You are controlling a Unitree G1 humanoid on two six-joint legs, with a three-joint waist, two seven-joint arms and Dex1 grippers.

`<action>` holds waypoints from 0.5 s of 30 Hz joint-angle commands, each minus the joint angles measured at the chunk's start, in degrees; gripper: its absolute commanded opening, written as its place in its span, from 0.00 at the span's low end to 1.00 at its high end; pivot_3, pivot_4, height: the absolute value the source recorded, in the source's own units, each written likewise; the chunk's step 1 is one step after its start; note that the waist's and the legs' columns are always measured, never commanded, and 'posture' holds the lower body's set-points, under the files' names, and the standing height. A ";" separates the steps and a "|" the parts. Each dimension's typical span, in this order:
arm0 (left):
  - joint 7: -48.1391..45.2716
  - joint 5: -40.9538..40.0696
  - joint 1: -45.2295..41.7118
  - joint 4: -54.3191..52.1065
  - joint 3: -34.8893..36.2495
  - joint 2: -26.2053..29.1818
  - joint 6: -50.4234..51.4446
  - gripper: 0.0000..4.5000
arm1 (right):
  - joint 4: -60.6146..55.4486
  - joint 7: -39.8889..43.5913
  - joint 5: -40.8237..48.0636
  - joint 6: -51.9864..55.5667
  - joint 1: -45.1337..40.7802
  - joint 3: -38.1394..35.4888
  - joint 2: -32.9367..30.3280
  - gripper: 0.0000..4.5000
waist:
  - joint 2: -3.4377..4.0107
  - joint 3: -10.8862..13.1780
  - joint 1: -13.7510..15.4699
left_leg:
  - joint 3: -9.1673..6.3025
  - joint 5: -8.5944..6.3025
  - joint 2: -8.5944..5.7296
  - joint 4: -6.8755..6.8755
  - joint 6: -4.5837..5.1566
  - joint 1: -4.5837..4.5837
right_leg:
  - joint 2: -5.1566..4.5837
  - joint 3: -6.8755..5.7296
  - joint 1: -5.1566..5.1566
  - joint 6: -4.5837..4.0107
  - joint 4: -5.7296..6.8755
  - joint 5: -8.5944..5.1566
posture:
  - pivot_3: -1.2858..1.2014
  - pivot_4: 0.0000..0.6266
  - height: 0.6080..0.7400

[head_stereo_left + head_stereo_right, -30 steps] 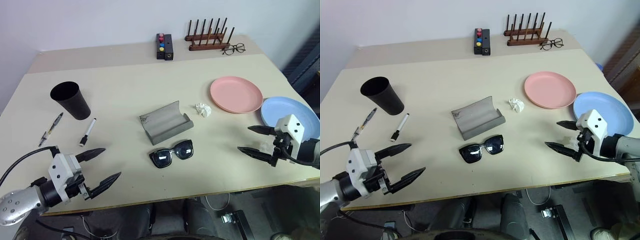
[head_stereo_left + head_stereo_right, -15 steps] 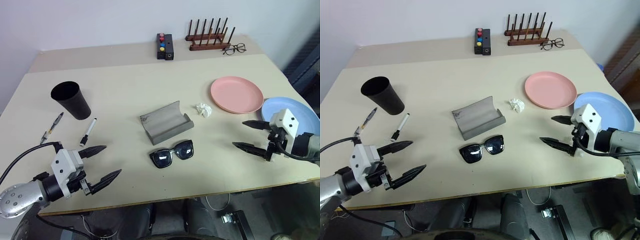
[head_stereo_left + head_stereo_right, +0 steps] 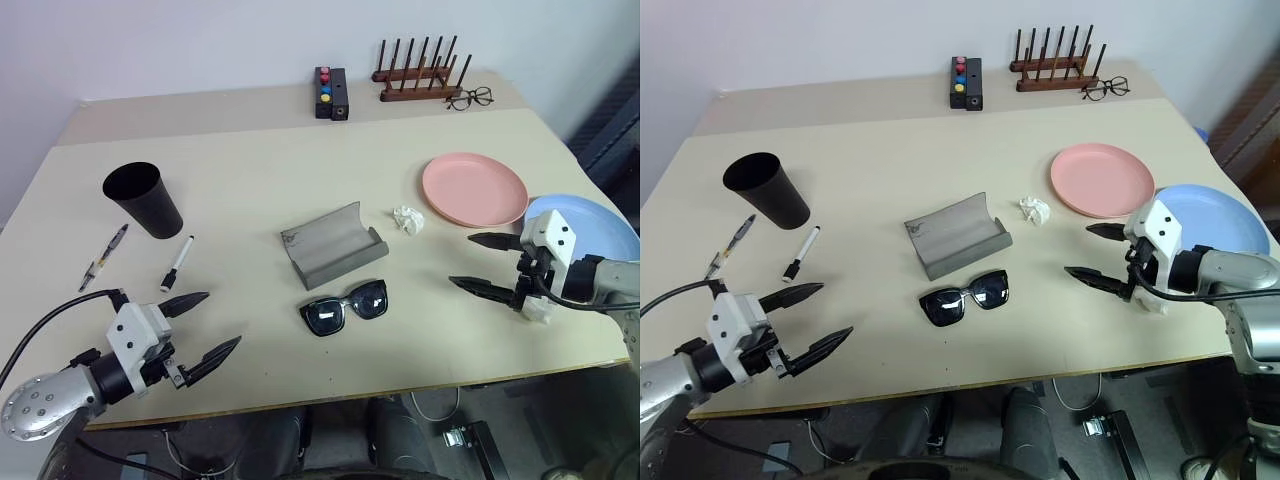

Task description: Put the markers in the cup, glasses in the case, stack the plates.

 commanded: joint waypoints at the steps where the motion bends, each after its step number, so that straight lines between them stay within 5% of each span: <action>1: 1.73 -0.75 -0.77 -0.35 1.51 -0.25 0.76 1.00 | -1.00 1.05 3.08 -0.37 -2.46 -1.41 0.89 1.00 | 0.03 0.00 -0.01 | 0.00 0.00 0.00 0.00 0.00 0.00 | 0.00 0.00 -0.02 0.06 0.00 0.03 | 0.52 0.24 1.00; 8: 7.18 -7.17 -4.57 -0.68 5.73 -0.25 10.00 1.00 | -2.26 10.37 5.93 1.79 -12.08 7.14 1.79 1.00 | 0.03 0.01 -0.11 | -0.03 0.01 0.02 -0.01 -0.02 0.01 | 0.03 -0.03 -0.05 0.16 0.04 0.10 | 0.52 0.24 1.00; 15: 14.89 -0.40 -3.17 -0.55 7.07 0.91 15.01 1.00 | 7.48 18.14 1.27 -5.52 -19.64 13.61 4.27 1.00 | 0.01 0.01 -0.09 | -0.01 0.06 -0.01 -0.01 -0.10 -0.02 | 0.01 -0.04 -0.06 0.17 0.02 0.11 | 0.52 0.24 1.00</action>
